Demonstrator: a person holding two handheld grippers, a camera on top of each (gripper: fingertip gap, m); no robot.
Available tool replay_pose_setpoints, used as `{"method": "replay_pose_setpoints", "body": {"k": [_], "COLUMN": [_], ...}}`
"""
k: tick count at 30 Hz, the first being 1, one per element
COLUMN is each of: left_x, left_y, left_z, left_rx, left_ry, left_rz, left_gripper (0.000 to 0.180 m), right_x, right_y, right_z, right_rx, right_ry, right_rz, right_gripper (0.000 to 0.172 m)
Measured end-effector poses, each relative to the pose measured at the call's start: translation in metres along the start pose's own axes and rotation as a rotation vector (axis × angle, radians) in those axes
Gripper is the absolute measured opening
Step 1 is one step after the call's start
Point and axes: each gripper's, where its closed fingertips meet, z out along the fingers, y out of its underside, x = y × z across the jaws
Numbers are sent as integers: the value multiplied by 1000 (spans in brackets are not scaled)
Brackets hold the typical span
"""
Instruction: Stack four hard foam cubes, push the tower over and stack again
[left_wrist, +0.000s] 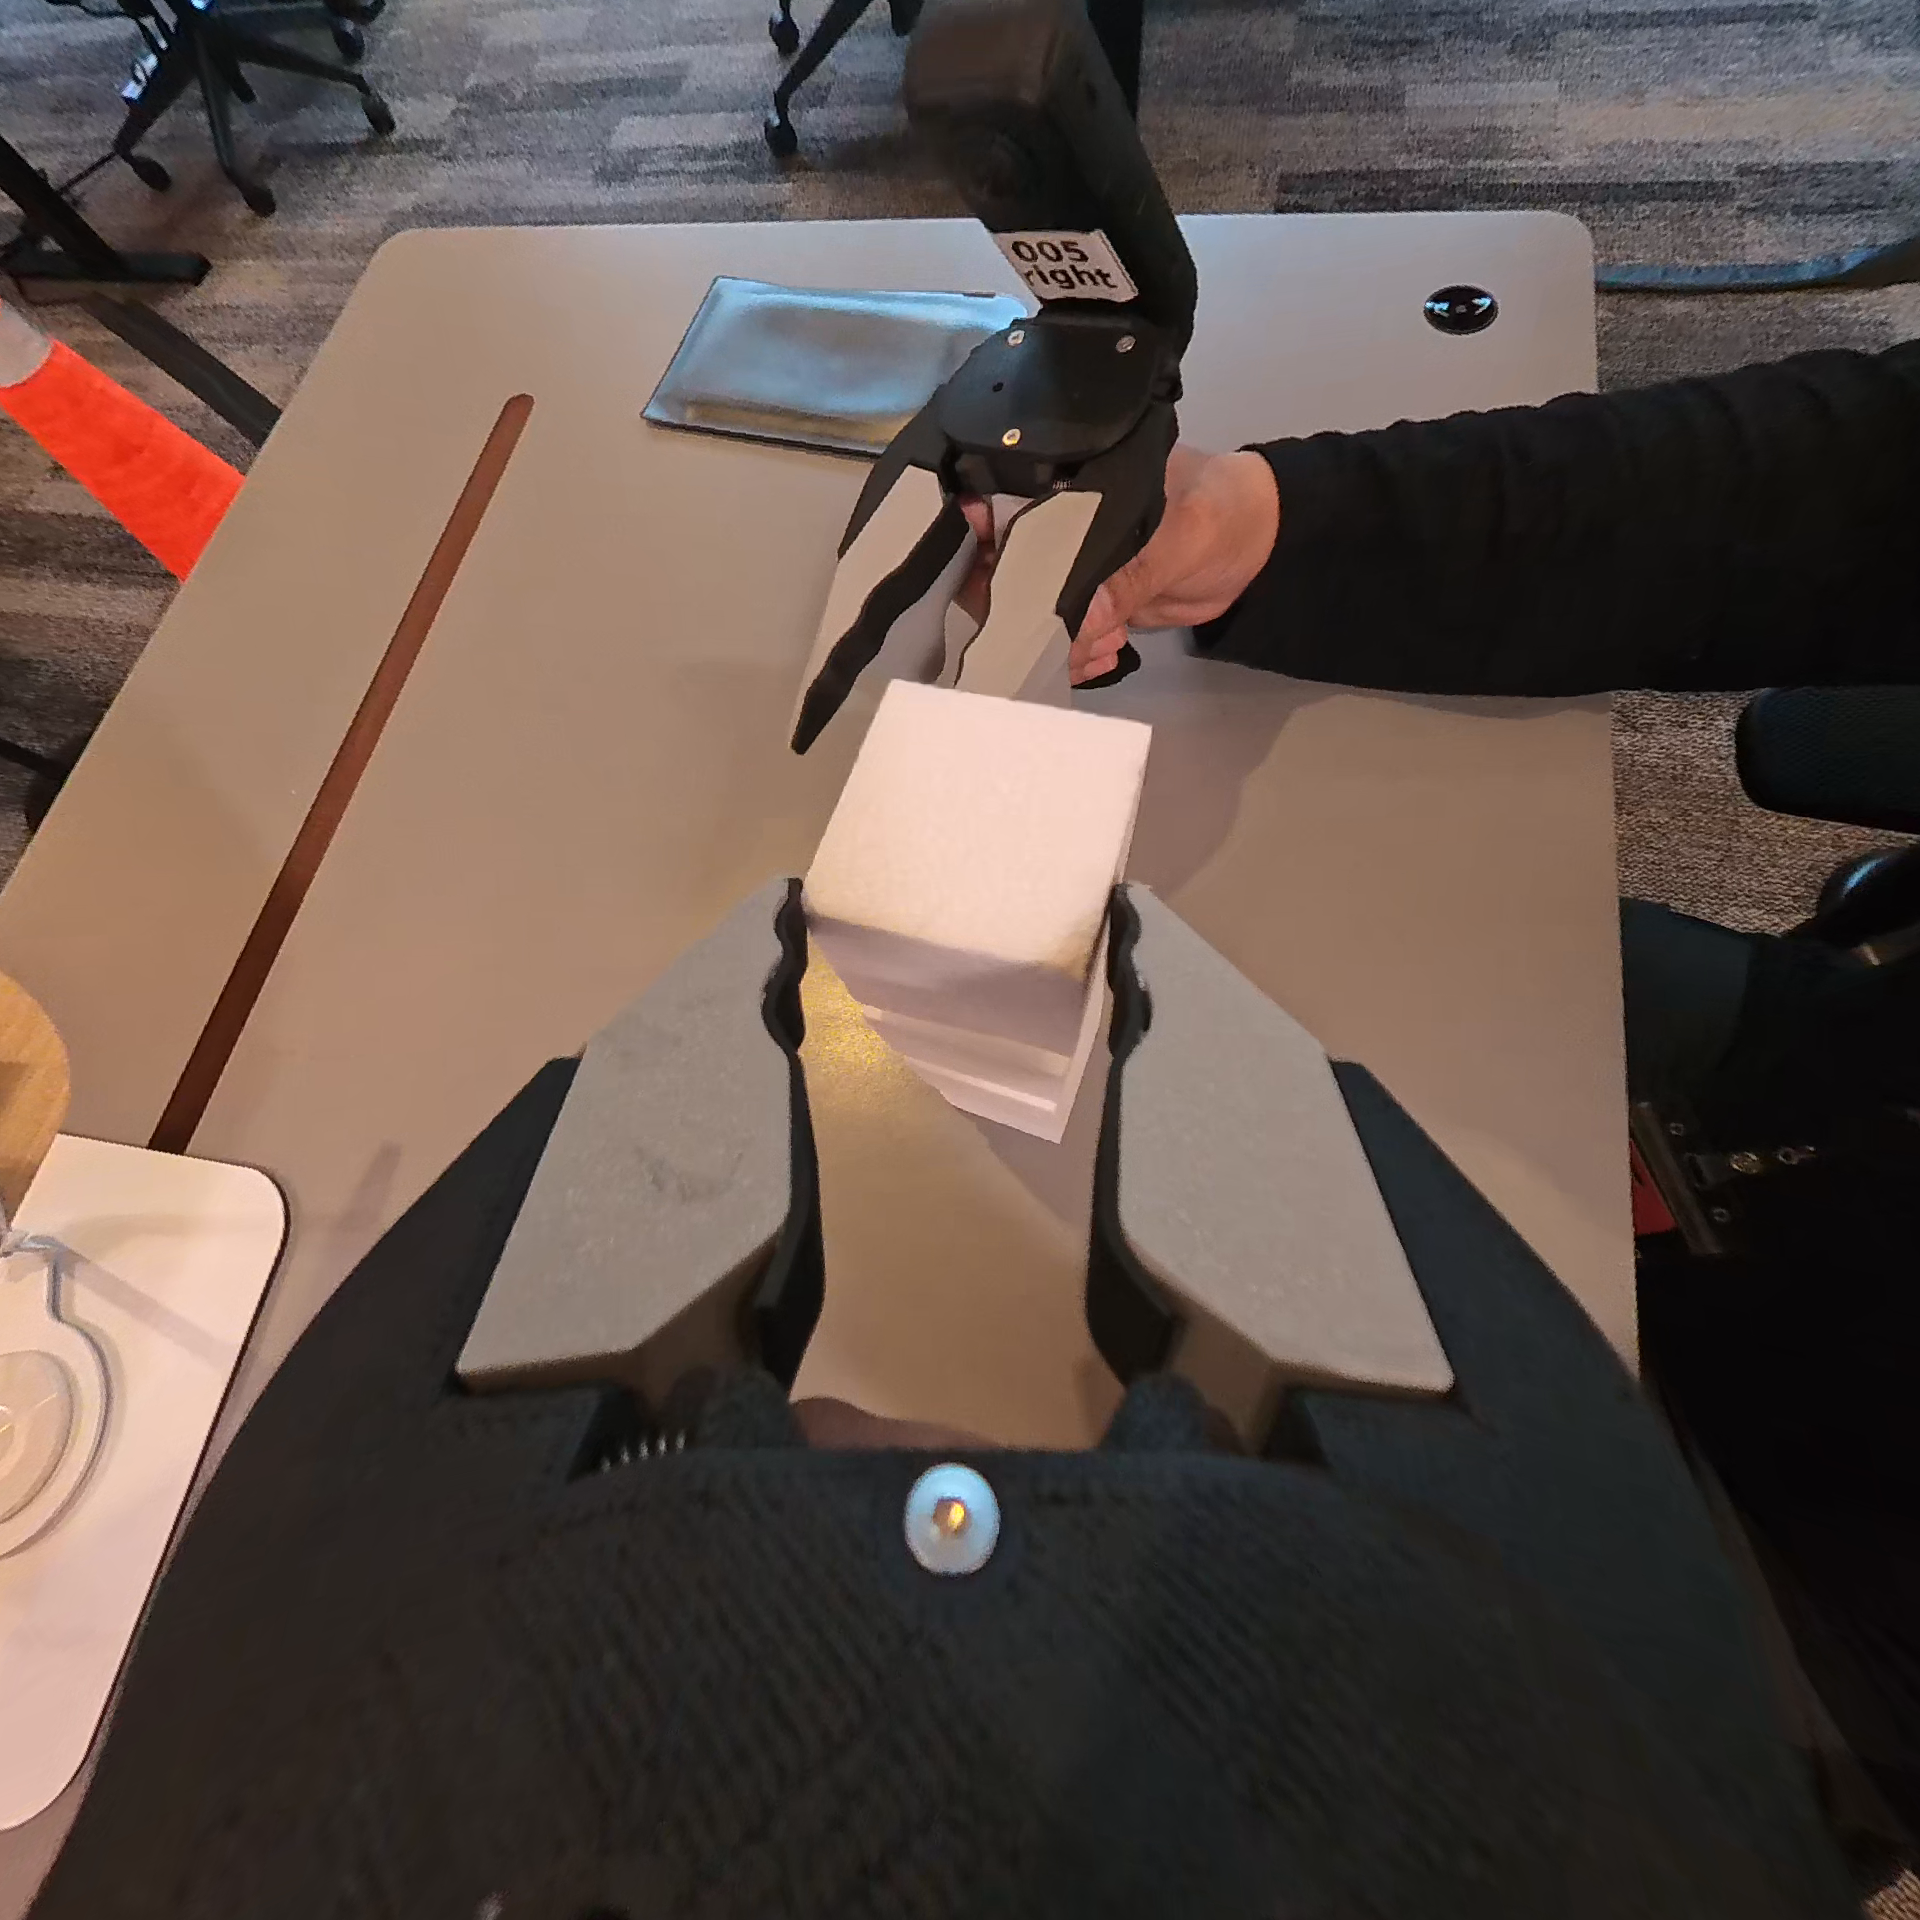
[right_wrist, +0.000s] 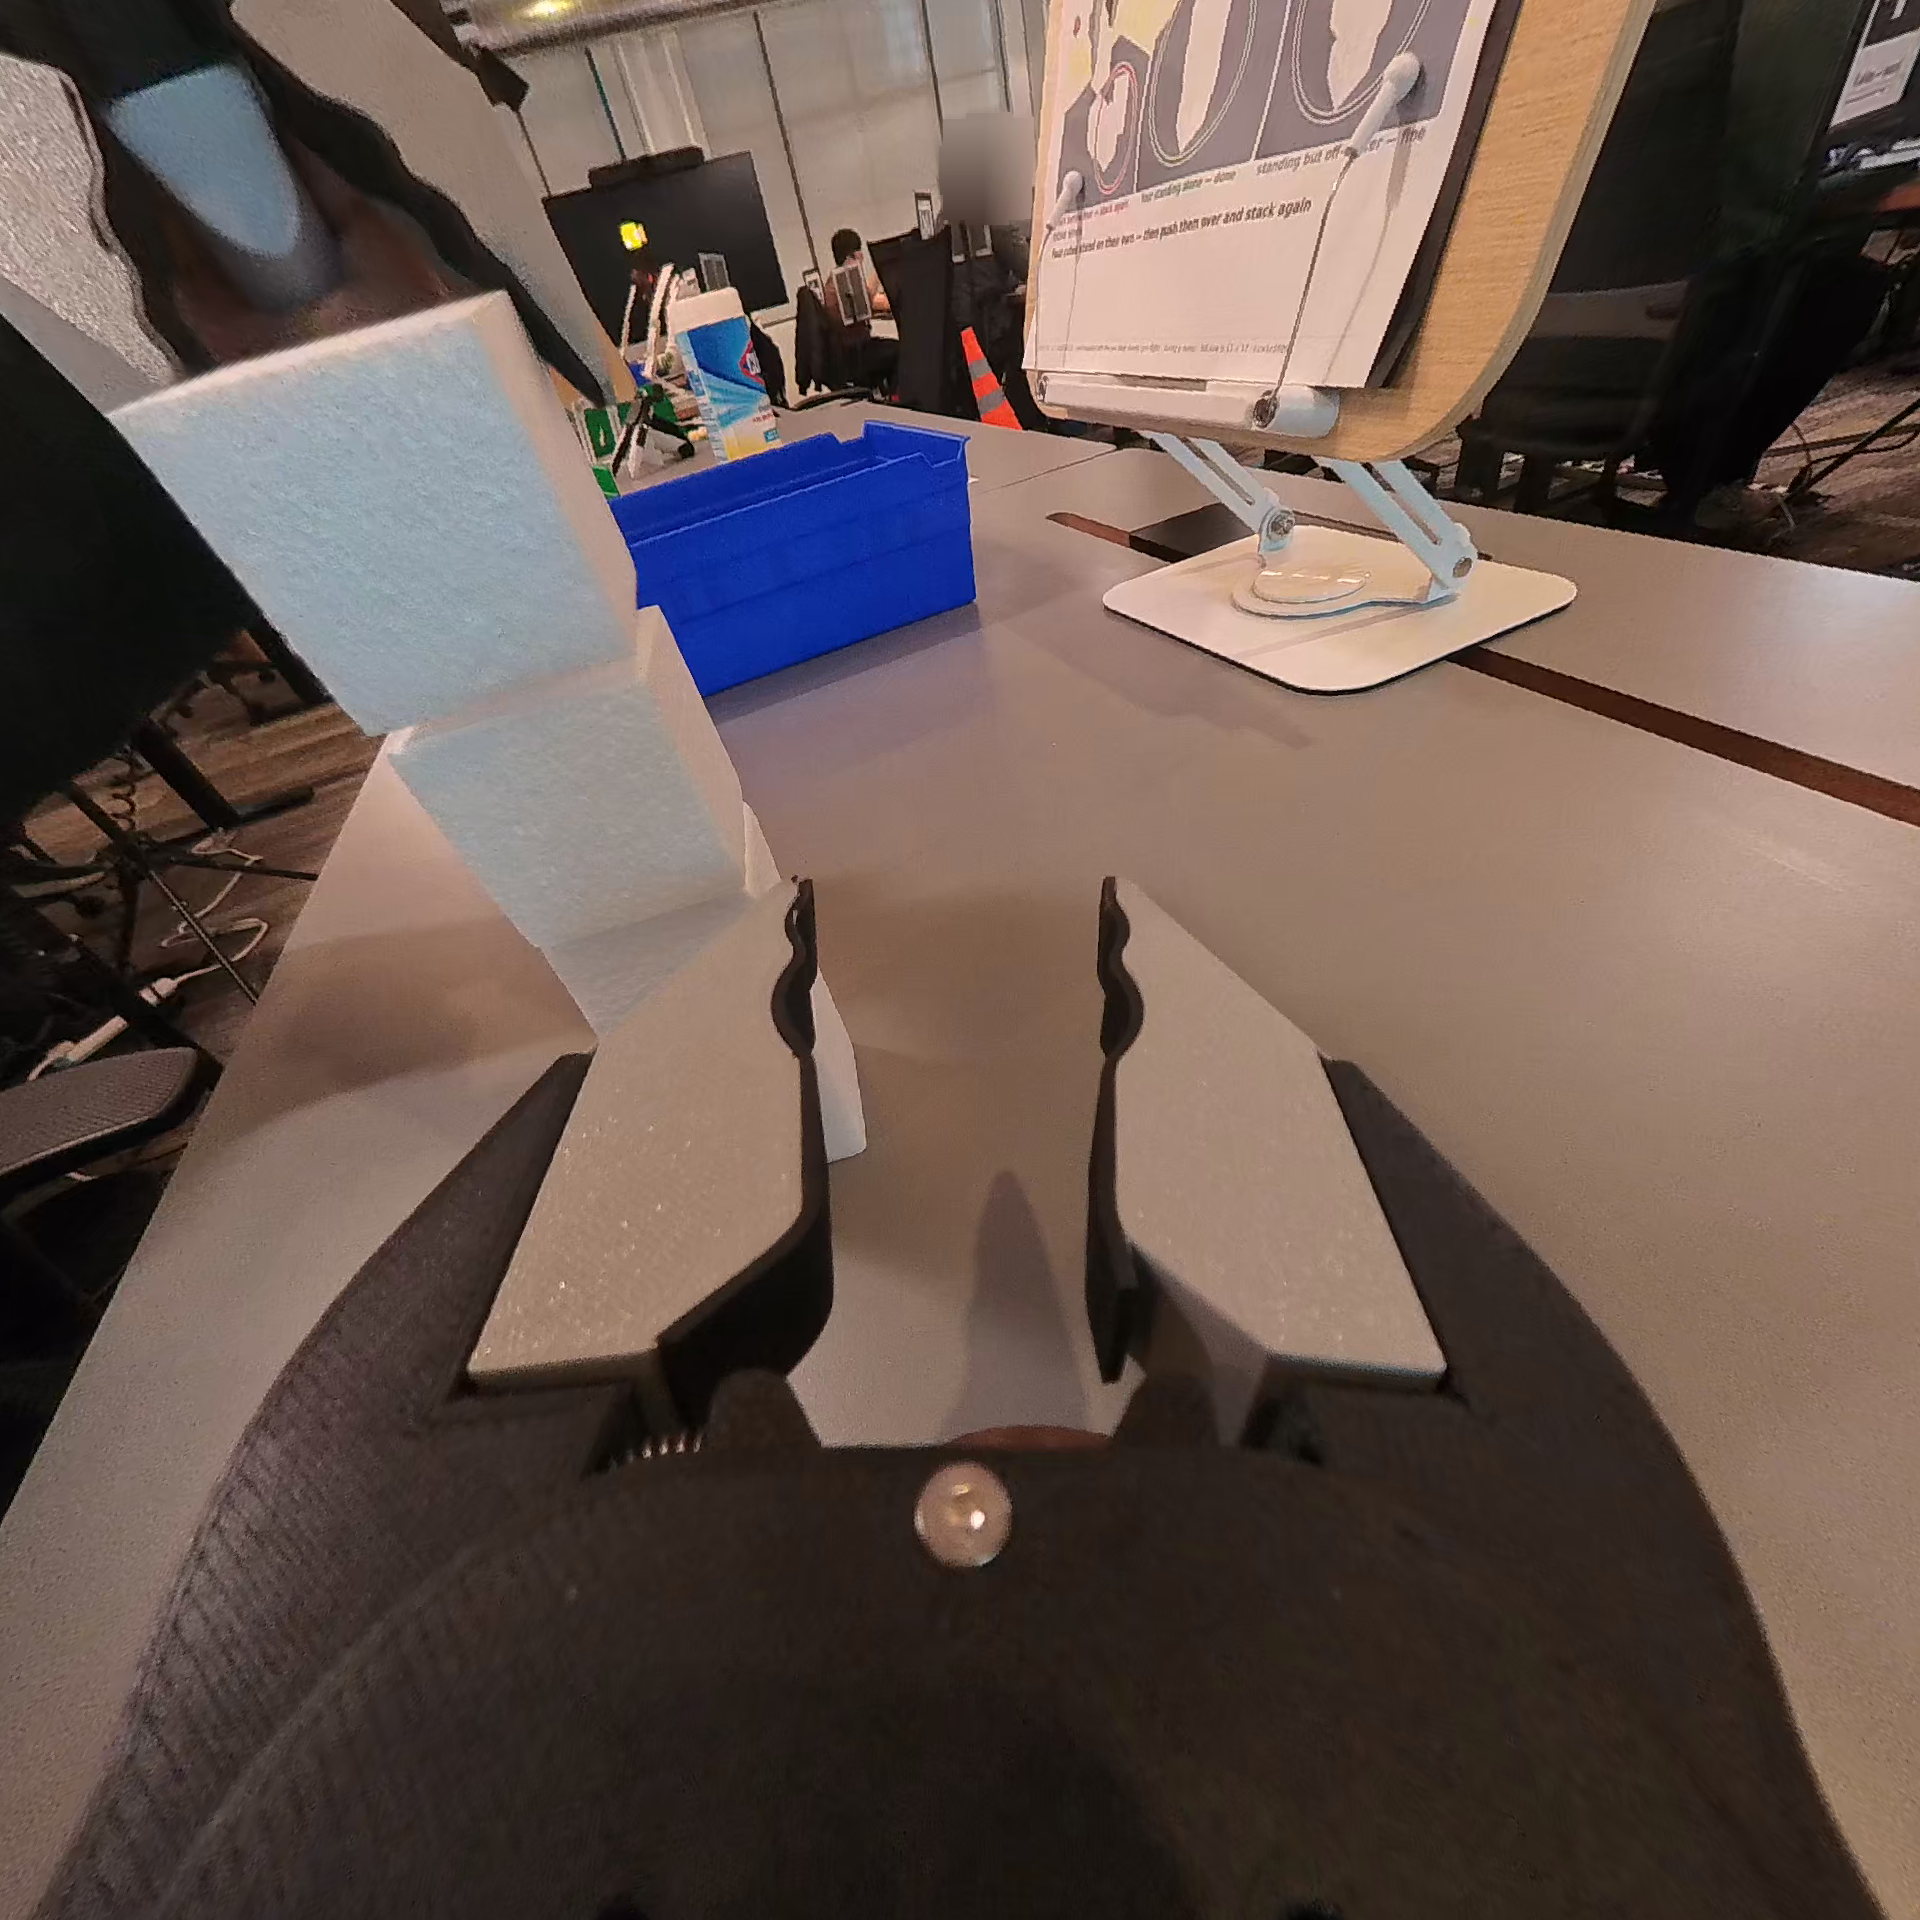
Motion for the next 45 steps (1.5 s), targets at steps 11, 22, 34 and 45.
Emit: {"method": "replay_pose_setpoints", "body": {"k": [11,22,34,45], "left_x": [1,-2,2,-12], "left_y": [1,6,1,73], "left_z": [-1,1,-9,-53], "left_rx": [0,-12,19,102], "left_ry": [-2,-10,-18,-279], "left_rz": [2,-3,-6,-186], "left_gripper": [56,57,78,70], "right_x": [1,1,-1,-1], "right_y": [-2,-3,-2,0], "right_z": [-1,-2,-2,-3], "right_rx": [7,12,7,14], "right_ry": [1,-1,-15,-12], "right_rz": [3,4,4,3], "right_gripper": [52,52,52,53]}}
